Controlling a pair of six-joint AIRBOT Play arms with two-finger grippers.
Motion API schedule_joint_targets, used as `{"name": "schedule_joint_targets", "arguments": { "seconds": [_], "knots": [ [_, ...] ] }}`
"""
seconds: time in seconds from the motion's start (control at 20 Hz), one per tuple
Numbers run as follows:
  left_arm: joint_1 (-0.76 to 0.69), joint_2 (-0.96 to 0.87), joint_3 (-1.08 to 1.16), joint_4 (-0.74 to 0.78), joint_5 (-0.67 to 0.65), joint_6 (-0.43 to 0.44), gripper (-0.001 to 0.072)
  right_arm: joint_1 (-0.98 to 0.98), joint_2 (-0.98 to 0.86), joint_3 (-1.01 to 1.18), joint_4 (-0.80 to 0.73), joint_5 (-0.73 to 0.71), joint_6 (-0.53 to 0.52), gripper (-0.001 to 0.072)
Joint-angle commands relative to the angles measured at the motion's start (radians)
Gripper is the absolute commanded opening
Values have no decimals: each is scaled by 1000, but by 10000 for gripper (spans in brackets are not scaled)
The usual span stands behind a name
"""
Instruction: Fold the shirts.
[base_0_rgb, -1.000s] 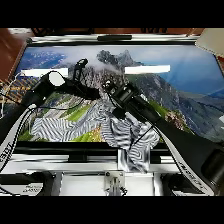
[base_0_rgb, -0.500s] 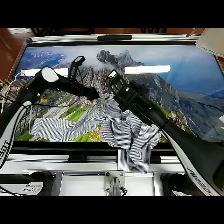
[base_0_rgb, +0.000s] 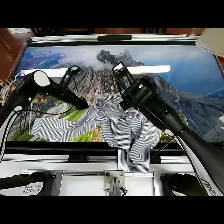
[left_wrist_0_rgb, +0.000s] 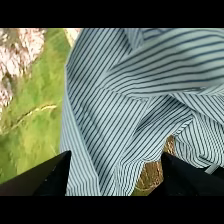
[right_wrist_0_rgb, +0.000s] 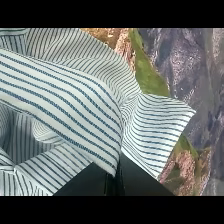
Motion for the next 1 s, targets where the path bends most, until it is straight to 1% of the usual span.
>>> {"name": "schedule_joint_targets", "arguments": {
  "seconds": [0.0,0.15,0.2,0.35,0.4,0.55,0.6,0.65,0.7,0.75,0.8,0.95],
  "knots": [
    [-60,69,-132,4,196,51,629,0,4,0,13,2,10,91],
    [-114,55,-230,1,344,51,626,0,4,0,13,1,17,91],
    [-131,46,-239,1,407,51,595,0,4,0,13,1,17,92],
    [-173,14,-237,-24,609,50,596,0,4,0,12,-1,17,92],
    [-181,-2,-234,-48,640,50,595,0,4,0,12,-3,17,92],
    [-189,-53,-212,-111,626,51,585,0,4,0,-15,-23,16,99],
    [-188,-63,-211,-130,621,51,462,0,4,0,-41,-30,14,100],
    [-188,-67,-211,-144,622,50,384,0,5,0,-64,-39,-1,99],
    [-188,-66,-210,-150,625,49,323,0,7,0,-75,-51,-22,99],
    [-187,-65,-200,-149,617,39,98,0,8,6,-74,-57,-32,98],
    [-183,-64,-181,-149,595,39,55,0,8,19,-74,-61,-40,97],
    [-137,-29,-43,-145,439,39,54,0,8,92,-100,-68,-122,92]
  ]
}}
